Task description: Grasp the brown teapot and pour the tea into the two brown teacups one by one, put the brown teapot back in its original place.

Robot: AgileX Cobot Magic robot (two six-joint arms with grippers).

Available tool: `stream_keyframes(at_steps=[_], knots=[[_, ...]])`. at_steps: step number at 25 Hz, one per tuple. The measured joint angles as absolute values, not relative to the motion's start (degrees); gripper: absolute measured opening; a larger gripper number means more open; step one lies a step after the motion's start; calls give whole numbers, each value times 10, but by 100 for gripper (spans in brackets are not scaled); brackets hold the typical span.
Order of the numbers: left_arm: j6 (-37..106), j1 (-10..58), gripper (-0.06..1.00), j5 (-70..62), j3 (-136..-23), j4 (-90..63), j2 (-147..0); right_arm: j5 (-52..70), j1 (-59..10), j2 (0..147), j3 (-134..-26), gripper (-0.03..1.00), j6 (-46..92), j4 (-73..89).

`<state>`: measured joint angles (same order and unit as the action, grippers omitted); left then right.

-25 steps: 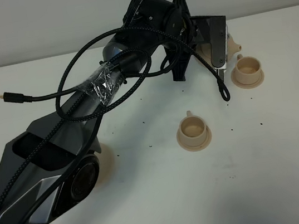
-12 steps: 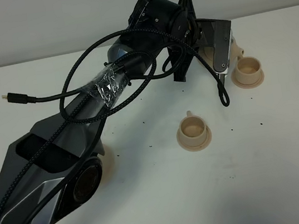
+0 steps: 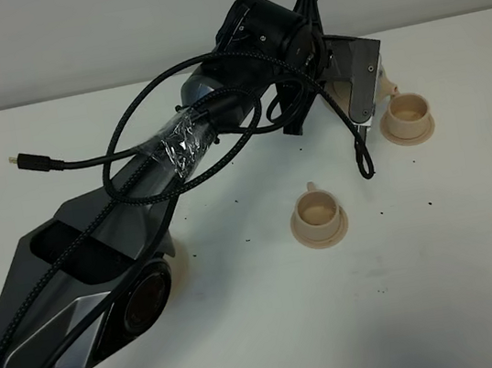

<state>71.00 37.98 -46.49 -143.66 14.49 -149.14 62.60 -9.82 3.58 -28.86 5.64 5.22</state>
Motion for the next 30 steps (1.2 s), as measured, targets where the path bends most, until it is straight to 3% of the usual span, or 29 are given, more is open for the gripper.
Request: stream_keyframes(at_steps=[30], knots=[[740,393,12,-417,-1433,191,-1496,626,-98,36,-289,24,56,52]])
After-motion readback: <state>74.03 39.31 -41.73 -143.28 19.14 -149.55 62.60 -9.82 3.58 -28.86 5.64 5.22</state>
